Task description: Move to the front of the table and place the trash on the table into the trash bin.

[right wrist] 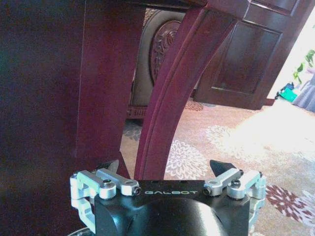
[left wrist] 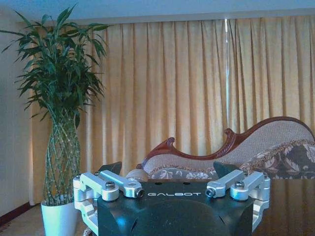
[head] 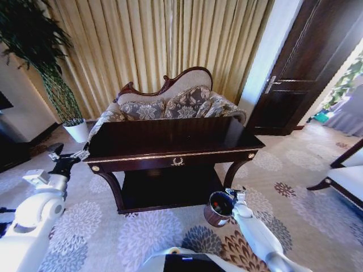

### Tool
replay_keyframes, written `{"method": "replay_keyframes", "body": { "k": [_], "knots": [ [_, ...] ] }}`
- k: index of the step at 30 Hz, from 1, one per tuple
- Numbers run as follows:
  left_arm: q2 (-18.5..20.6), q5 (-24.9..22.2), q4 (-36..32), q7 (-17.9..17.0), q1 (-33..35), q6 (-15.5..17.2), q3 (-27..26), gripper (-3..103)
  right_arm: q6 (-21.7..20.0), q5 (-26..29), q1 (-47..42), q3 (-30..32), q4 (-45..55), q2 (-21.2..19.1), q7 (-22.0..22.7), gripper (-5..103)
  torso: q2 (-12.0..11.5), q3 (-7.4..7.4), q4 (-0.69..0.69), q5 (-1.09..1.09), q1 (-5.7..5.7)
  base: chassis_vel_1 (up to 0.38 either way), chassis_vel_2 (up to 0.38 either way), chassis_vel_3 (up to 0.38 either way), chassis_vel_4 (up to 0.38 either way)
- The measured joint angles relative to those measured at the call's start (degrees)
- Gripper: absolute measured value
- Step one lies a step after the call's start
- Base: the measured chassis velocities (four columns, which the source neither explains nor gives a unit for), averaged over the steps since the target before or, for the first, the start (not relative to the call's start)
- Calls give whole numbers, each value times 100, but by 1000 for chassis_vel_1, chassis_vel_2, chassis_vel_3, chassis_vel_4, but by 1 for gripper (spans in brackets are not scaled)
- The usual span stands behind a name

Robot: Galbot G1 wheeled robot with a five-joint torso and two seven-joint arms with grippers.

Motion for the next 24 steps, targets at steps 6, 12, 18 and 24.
{"method": "replay_keyframes", "body": {
  "k": [6, 12, 18, 24],
  "knots": [
    [-8, 1, 18, 3, -5, 0, 10, 100, -16, 4, -8, 0, 23, 9, 0, 100, 0, 0, 0, 0, 0, 0, 0, 0, 0],
    [1, 1, 32, 7, -25, 0, 14, 100, -48, 2, -34, -1, 81, 7, 0, 100, 0, 0, 0, 0, 0, 0, 0, 0, 0],
    [8, -17, 25, 7, -81, 3, 15, 100, -329, 39, -162, 120, 522, -68, 132, 100, 0, 0, 0, 0, 0, 0, 0, 0, 0],
    [-21, -27, 0, 4, -107, 11, 23, 100, -851, 32, -465, 505, 1709, -180, 108, 100, 0, 0, 1, -1, 0, 0, 0, 0, 0]
  ]
}}
